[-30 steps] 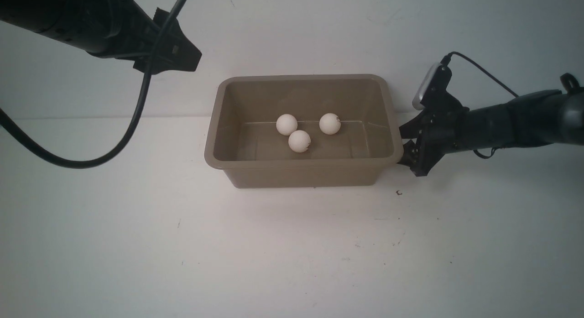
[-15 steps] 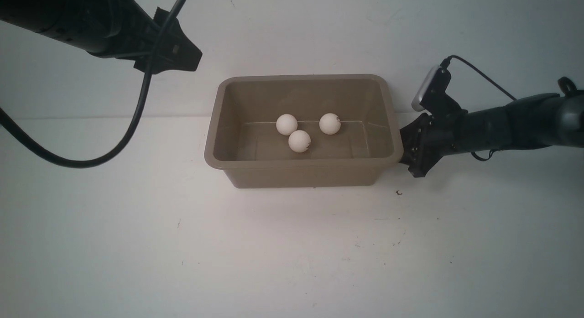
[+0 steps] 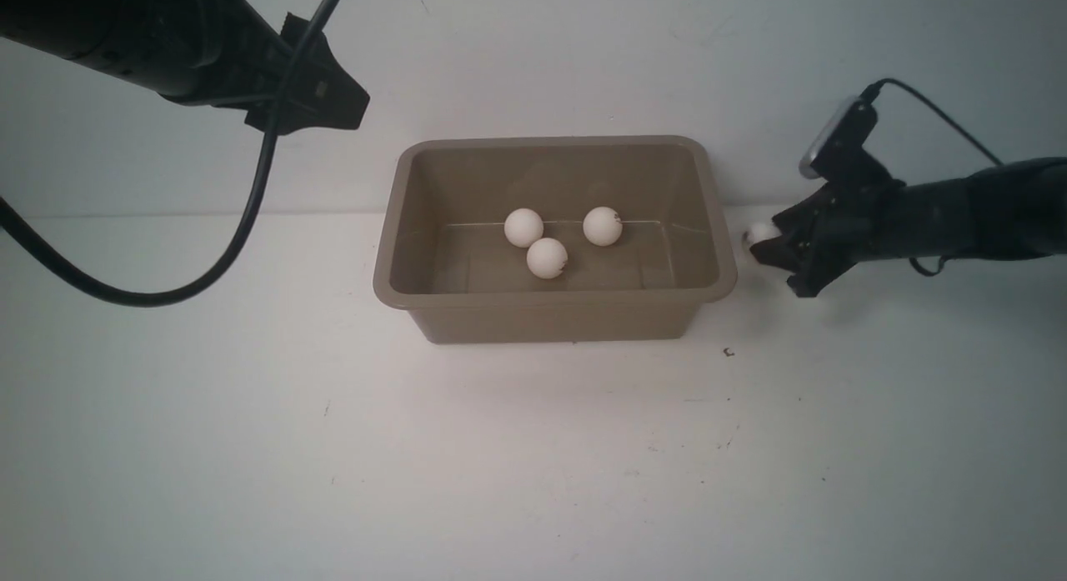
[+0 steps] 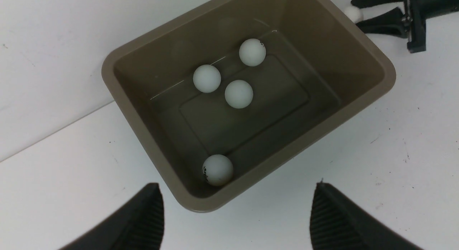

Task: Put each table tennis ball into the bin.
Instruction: Use the right arm to clamp the table tennis ball closest to it, then use the right arm to put the table tennis ball into the box

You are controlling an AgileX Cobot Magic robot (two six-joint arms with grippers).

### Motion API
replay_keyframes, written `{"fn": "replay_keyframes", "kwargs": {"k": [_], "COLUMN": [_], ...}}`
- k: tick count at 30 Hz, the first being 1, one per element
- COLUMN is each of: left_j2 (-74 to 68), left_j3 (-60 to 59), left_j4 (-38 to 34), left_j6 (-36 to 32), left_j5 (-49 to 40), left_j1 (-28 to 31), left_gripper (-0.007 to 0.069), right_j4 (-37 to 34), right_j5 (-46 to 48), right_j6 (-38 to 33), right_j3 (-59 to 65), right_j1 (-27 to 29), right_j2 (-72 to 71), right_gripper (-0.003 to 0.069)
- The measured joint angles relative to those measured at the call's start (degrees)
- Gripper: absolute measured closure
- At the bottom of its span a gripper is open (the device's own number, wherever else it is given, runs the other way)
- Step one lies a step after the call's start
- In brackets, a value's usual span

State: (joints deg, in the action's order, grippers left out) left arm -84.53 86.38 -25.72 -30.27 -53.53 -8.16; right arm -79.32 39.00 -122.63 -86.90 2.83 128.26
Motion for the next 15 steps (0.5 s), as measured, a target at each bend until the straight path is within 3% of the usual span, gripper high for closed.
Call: {"fn": "replay_keyframes", "kwargs": {"k": [6, 15], "left_j2": [0.0, 0.0], "left_j3": [0.0, 0.0], "left_j4": [0.0, 0.0], "left_j6": [0.0, -0.1], "left_j5": [1.1, 1.9], "left_j1": [0.0, 0.0], "left_gripper": [0.0134, 0.0134], "right_j4": [0.1, -0.5], "right_j5": [12.0, 26.3], "right_j6": [1.0, 3.1], "right_j3": [0.0, -0.1], "right_j1": [2.1, -0.8], "right_j2": [-4.9, -9.8], "right_gripper": [0.0344, 0.0344]}}
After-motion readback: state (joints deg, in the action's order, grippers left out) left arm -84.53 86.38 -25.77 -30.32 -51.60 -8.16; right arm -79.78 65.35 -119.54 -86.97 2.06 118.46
